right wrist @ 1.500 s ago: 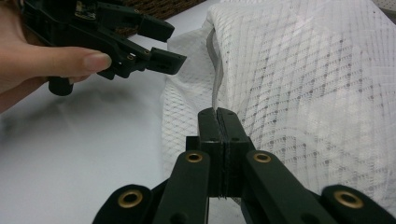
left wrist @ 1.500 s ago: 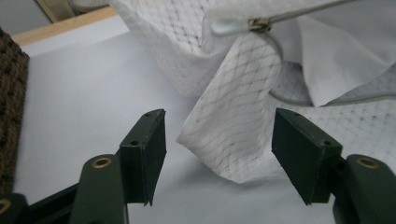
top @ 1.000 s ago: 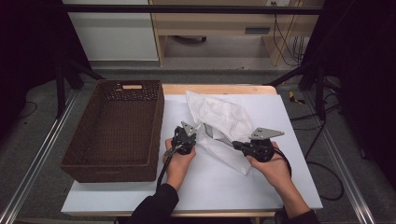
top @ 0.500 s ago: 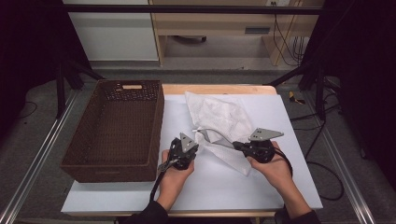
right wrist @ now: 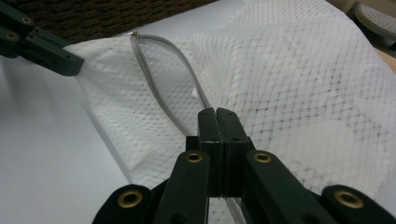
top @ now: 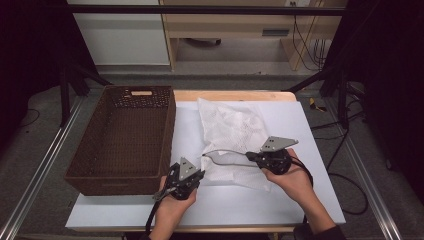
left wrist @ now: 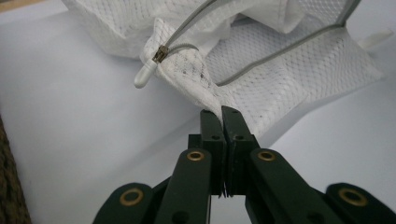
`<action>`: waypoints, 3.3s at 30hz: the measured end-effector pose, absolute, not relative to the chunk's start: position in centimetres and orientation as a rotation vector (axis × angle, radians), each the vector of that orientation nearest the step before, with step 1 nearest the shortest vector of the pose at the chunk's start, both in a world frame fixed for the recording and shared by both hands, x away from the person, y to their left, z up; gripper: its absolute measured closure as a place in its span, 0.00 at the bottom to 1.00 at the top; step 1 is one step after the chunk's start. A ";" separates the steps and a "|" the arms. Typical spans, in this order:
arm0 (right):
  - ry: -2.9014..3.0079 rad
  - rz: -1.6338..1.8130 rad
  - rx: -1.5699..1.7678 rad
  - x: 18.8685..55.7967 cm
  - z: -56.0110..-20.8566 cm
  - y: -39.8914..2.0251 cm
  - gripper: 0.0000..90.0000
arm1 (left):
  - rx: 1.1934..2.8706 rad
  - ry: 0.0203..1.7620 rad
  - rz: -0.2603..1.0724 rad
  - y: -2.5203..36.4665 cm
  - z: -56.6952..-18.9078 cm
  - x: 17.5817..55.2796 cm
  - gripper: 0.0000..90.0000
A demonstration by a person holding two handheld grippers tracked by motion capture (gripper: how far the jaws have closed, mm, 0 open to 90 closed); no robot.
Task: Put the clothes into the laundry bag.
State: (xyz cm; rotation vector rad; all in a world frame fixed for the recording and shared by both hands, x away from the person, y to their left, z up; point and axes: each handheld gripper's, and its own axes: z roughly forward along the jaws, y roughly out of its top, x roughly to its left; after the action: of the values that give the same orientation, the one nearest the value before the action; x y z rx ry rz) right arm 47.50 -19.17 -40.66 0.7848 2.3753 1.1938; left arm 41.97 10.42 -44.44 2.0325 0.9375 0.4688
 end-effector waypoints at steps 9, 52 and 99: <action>2.413 1.143 0.747 46.4 -40.9 -18.5 1.00 | 2.065 0.894 0.432 10.7 -44.6 39.7 0.99; 2.541 0.959 0.604 44.5 -46.6 -13.9 0.97 | 2.031 0.987 0.552 12.7 -46.3 37.2 0.75; 2.423 1.028 0.622 43.6 -45.6 -14.5 0.10 | 1.917 0.878 0.533 11.7 -45.0 37.8 0.19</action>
State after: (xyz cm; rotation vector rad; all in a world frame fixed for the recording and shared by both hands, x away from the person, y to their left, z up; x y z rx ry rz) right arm 43.57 -14.53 -45.64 0.6220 2.4226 1.0276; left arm 37.76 11.69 -44.98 1.9166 0.8782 0.5329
